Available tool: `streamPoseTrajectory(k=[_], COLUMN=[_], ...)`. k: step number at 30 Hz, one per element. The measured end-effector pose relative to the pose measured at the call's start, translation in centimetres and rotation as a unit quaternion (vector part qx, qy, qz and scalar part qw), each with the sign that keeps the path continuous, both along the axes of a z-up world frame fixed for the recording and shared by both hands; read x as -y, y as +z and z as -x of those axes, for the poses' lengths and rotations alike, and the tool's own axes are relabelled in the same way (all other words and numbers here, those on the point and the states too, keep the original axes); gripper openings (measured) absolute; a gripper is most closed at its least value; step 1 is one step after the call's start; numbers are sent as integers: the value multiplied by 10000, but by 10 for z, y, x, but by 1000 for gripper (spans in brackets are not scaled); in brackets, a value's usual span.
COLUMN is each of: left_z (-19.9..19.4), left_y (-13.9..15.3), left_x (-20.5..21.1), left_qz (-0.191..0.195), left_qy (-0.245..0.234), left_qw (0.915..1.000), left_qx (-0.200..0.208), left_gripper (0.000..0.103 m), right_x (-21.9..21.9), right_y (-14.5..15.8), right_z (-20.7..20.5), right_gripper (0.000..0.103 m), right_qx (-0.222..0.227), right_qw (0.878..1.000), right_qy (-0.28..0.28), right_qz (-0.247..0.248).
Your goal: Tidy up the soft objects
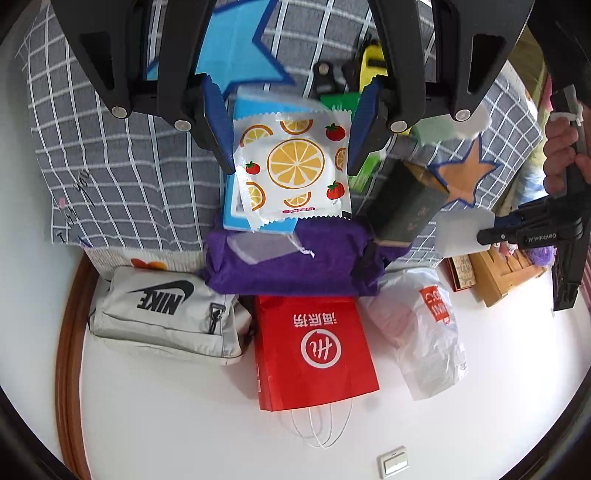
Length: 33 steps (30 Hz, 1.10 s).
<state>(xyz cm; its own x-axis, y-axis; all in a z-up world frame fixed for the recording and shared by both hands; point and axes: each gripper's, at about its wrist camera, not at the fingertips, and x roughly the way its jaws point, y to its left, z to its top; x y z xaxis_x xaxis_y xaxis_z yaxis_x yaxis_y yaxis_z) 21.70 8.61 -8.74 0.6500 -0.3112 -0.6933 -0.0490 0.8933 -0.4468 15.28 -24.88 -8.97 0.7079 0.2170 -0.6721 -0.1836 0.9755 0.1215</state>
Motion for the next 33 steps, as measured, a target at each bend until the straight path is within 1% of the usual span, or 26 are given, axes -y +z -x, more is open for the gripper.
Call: streamPoseTrajectory(k=[9,15,23,29,33], left_z=[-50,-81,-121,-141,-155], left_y=[0,-5,-19,-29,-37], left_x=[10,16,27,33,38], left_qz=[-53,5,-84,-142,-213], left_qy=[-132,-208,-299,-368,-421], left_qw=[9999,9997,9988,9976,9966], left_qx=[-70,-151,-382,-563,-673], left_gripper=[27,27,27,27,27], right_x=[3,5,7,7,4], right_y=[-2,-5,-11,-11,-11], right_z=[-55,-92,-138,-174,-195], right_gripper=[58,58,58,58,58], right_qx=[-13,-29,-50,-57,-55], right_qw=[10000,9999,9999,10000,10000], right_qy=[-74,-110,-117,-22,31], right_qz=[-31,-4,-10,-27,69])
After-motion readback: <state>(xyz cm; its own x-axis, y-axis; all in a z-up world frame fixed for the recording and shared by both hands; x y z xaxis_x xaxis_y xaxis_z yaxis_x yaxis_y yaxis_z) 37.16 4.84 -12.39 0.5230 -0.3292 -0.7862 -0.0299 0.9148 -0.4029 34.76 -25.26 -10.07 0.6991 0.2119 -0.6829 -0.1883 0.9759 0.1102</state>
